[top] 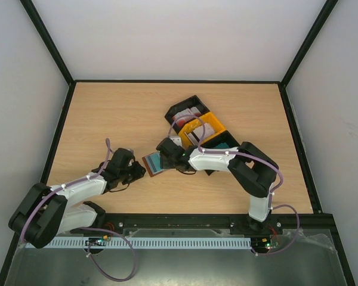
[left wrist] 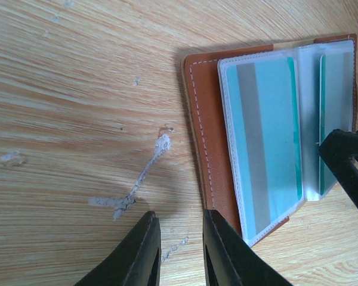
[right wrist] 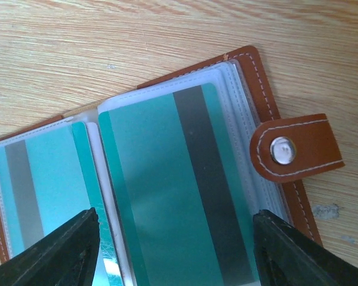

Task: Put the credit cards into the card holder
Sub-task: Turn over the card slot in the card holder.

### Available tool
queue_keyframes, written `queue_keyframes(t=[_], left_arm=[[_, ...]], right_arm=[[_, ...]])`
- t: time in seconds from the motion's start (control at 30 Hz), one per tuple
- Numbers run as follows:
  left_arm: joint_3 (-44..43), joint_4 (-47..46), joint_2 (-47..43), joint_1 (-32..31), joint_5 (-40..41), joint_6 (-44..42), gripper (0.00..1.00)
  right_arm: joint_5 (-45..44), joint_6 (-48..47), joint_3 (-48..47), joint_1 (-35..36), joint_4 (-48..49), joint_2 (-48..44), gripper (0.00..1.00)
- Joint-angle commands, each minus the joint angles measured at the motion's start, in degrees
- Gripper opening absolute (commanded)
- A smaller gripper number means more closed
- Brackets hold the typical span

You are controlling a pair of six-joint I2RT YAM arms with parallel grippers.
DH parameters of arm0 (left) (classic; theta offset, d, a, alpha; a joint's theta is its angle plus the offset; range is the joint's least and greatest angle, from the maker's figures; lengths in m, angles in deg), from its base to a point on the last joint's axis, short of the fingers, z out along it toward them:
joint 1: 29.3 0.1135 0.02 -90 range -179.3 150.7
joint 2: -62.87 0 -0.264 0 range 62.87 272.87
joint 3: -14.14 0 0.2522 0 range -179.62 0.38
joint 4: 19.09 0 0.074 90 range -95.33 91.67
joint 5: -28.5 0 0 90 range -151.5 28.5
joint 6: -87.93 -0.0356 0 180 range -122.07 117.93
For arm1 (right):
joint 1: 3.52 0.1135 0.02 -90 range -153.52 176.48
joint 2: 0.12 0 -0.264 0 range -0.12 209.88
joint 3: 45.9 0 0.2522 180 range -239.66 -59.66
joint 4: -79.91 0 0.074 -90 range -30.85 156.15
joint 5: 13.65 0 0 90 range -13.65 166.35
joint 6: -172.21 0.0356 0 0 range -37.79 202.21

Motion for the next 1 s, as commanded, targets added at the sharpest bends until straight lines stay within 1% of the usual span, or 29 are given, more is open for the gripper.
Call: queue_keyframes(t=[0.0,0.13,0.23,0.43,0.63,0.83,0.97], left_arm=[[1.15,4.97,1.20,0.19,0.45,-0.79,0.24],[1.24,4.85,1.29,0.19,0.44,-0.84,0.23],[1.22,4.73,1.29,0.19,0.36,-0.87,0.23],[1.23,4.47,1.51,0.18,0.19,-0.93,0.23],[1.22,4.18,1.99,0.19,-0.08,-0.96,0.23],[1.10,4.11,2.13,0.19,-0.09,-1.06,0.23],[1.08,3.98,2.09,0.19,-0.06,-0.97,0.23]], right_arm=[[-2.91,0.72,0.09,-0.38,-1.87,1.62,0.69],[-4.40,0.82,0.42,-0.32,-2.25,1.26,0.71],[-3.04,0.48,0.28,-0.35,-1.72,1.43,0.71],[7.43,0.30,1.56,-0.50,3.26,0.88,0.68],[14.37,3.22,4.49,-1.65,10.35,-2.00,0.68],[22.43,6.62,7.21,-3.05,16.80,-2.86,0.67],[24.99,8.17,8.96,-3.53,19.90,-3.75,0.65]])
